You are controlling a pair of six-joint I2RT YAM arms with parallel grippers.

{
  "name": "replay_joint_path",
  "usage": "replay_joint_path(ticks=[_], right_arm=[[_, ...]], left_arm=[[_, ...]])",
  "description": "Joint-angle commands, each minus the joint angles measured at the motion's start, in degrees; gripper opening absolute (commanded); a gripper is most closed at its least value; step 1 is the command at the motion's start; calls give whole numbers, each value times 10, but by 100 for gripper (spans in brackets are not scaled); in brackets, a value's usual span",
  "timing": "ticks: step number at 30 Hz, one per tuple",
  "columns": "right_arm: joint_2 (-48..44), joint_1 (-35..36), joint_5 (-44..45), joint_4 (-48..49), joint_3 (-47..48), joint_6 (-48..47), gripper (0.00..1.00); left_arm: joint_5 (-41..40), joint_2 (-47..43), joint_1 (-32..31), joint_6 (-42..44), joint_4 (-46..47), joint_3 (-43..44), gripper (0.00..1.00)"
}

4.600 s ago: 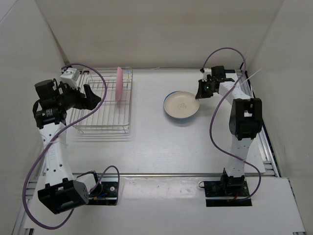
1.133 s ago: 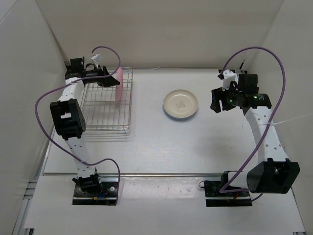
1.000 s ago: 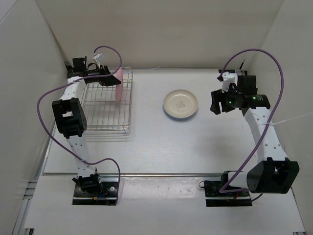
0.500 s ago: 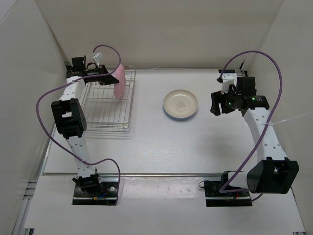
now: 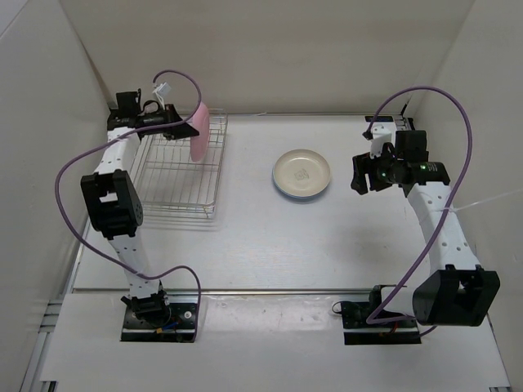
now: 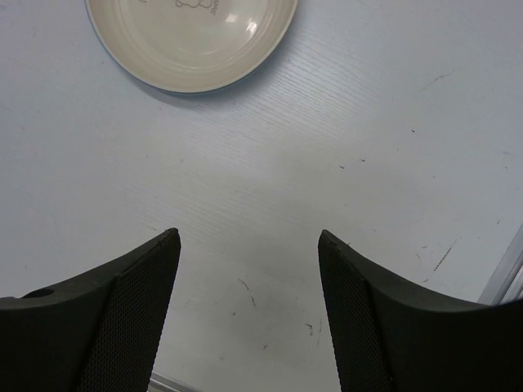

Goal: Unload the plates from the dish rack

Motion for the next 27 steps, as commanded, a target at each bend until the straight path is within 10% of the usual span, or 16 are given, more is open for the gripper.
replay_joint_path(ticks=[1,10,19,27], right_arm=[[-23,0,-16,16,-7,5,72],[8,0,-45,-17,62,34,70],[88,-25,-180,-196,281,7,70],[94,2,-207,-262,347,-49,70]], left_arm=[[-3,-103,-3,-18,26,-11,11],[-71,-226,-47,152,-225,136,11],[-591,-469,-434,387,-335,-128,11],[-924,-474,-625,447,-436,-216,11]])
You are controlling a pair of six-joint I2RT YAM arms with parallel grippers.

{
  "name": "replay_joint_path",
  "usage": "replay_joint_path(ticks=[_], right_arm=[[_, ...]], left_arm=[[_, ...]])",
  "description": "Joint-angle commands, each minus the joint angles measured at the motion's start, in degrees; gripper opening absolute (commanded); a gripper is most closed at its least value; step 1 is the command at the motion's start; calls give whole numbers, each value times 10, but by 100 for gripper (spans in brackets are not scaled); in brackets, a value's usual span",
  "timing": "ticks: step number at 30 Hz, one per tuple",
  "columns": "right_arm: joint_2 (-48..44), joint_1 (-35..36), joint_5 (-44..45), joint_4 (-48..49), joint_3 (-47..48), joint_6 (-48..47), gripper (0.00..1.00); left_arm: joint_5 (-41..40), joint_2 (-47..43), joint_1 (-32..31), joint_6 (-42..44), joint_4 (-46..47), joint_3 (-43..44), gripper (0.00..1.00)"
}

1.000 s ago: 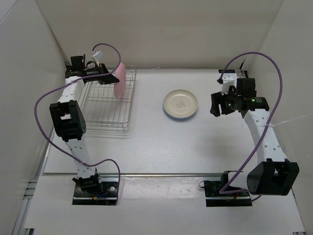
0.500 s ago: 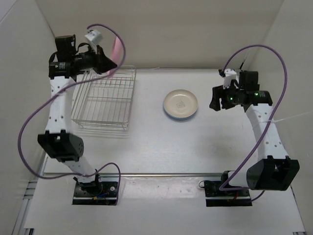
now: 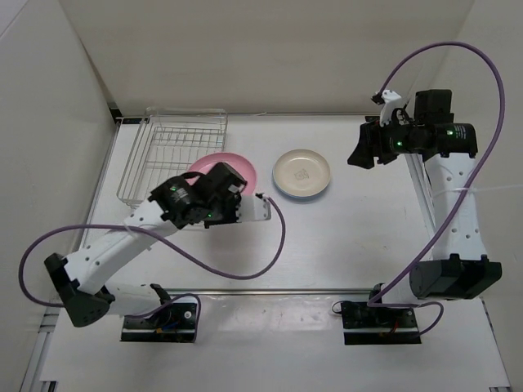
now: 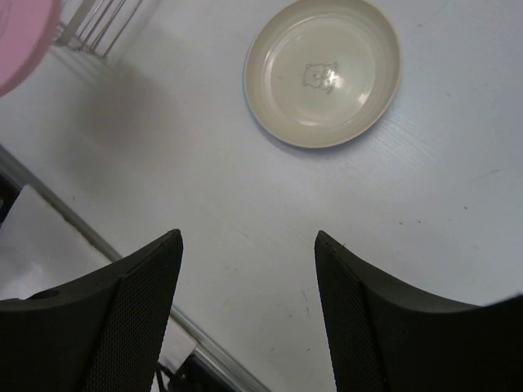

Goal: Unload the plates from the dish rack

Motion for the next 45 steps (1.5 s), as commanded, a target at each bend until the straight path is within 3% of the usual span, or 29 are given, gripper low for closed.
replay_joint_path(ticks=[1,5,12,20,27,31,32,34,42,44,45], right_arm=[[5,43,-14,-68,46,-56,70],[40,115,35,-141,82,-90,70],[22,140,35,-50,60,-53,68],[28,157,18,-21,74,-41,68],[28,174,32,-3,15,-41,65],[28,185,57,4,-2,-41,44],[28,185,65,12,-7,-41,22],[28,185,83,18,-8,-31,3],[10,185,104,36,-19,-20,0],[10,185,104,41,-25,-20,0],[10,185,104,41,-25,-20,0]], left_arm=[[-206,-8,-65,70,-38,6,11],[-300,14,-178,138,19,-5,11],[-300,89,-265,170,64,53,11],[-281,145,-308,176,100,92,11],[-281,184,-314,189,119,154,11],[-270,201,-314,189,125,178,11],[-270,201,-314,182,125,183,11],[-270,201,-314,175,125,178,11],[-282,196,-314,164,140,158,11],[-296,196,-307,164,147,163,41],[-301,196,-306,170,153,163,65]])
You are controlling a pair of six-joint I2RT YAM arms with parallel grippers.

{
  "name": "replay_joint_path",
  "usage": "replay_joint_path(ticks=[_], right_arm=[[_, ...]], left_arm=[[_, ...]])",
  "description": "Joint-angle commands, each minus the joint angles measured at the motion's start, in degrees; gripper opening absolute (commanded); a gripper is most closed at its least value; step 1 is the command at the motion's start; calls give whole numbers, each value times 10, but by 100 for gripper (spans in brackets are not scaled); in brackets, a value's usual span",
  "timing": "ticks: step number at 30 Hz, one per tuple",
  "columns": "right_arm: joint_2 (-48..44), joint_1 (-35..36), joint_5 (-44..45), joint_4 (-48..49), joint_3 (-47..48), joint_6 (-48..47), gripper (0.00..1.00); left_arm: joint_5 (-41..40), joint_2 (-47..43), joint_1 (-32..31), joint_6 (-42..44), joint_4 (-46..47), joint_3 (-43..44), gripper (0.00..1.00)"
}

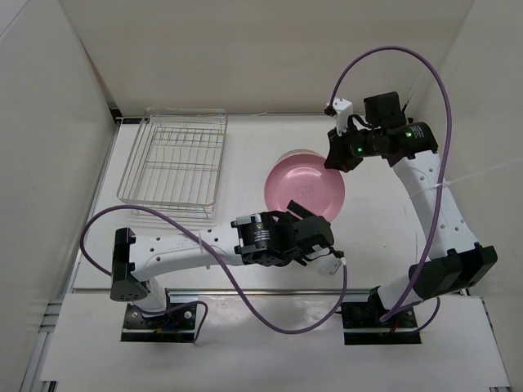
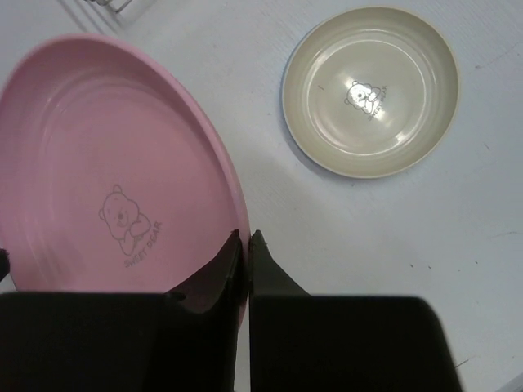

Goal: Unload the plates from the dish rack

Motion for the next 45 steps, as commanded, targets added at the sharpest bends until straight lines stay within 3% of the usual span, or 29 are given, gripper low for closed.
replay_joint_path(ticks=[1,3,8,11,15,16,17,19,25,27,33,45], right_arm=[[-16,11,10,13,-11,-2,0],[-16,11,31,20,-11,-2,0],[1,6,85,55,-11,11,0],[21,-18,98,120,-27,65,0],[74,-50,105,209,-38,132,0],[84,-50,117,244,-45,145,0],[108,-56,140,262,-56,169,0],[132,-56,158,296,-66,191,0],[217,-62,153,369,-60,237,0],[235,-62,148,380,-60,243,0],[259,-80,138,409,-49,249,0],[308,-98,163,427,-37,237,0]], left_arm=[[-47,-25,13,13,83,19,85],[-53,-30,24,18,83,19,100],[-70,-48,66,4,94,83,100],[-87,-69,120,-14,115,146,100],[-78,-103,289,-69,109,202,100],[-47,-113,377,-108,94,208,100],[-25,-119,422,-131,79,208,100],[40,-129,540,-196,48,187,100],[243,-166,739,-335,51,28,100],[308,-166,771,-367,66,-10,100],[489,-113,869,-454,61,-2,100],[556,-222,891,-459,159,-138,100]])
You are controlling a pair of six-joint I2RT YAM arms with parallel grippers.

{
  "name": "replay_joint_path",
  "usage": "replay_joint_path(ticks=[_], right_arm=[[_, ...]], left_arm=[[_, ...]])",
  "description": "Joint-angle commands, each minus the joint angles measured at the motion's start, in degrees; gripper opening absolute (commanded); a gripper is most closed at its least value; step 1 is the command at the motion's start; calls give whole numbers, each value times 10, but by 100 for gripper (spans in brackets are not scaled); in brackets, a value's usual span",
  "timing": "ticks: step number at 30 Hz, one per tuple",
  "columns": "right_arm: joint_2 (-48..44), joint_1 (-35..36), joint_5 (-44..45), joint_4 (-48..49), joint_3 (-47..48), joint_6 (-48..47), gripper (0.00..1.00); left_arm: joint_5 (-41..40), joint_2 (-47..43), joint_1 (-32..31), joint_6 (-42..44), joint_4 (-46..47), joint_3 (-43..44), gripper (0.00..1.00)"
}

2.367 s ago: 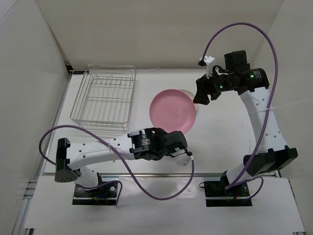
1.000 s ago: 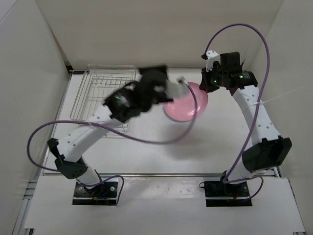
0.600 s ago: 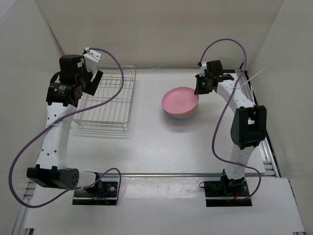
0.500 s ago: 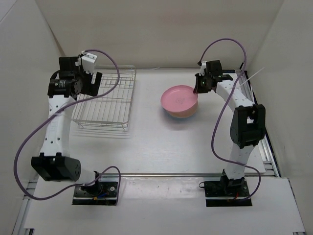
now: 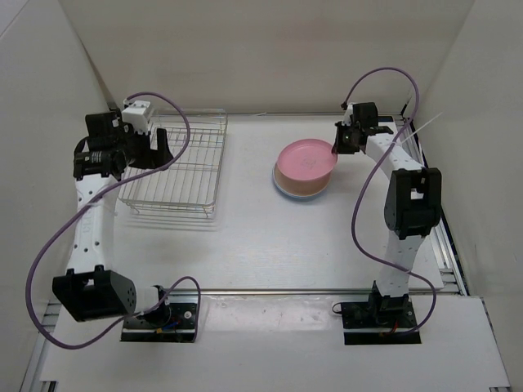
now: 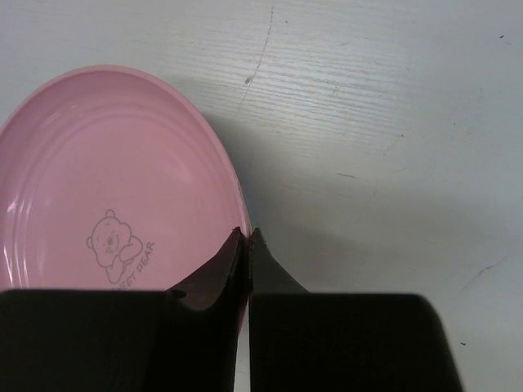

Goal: Unload the plates from the dish rack

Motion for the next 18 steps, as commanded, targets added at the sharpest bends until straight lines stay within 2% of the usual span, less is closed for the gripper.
replay_joint_path(ticks=[1,18], right_arm=[[7,3,-1,36,35,4,0],[34,19,6,41,35,-7,0]], left_arm=[[46,-59,8,-9,46,-23,100],[89,-107,8,7,29,-42,100]])
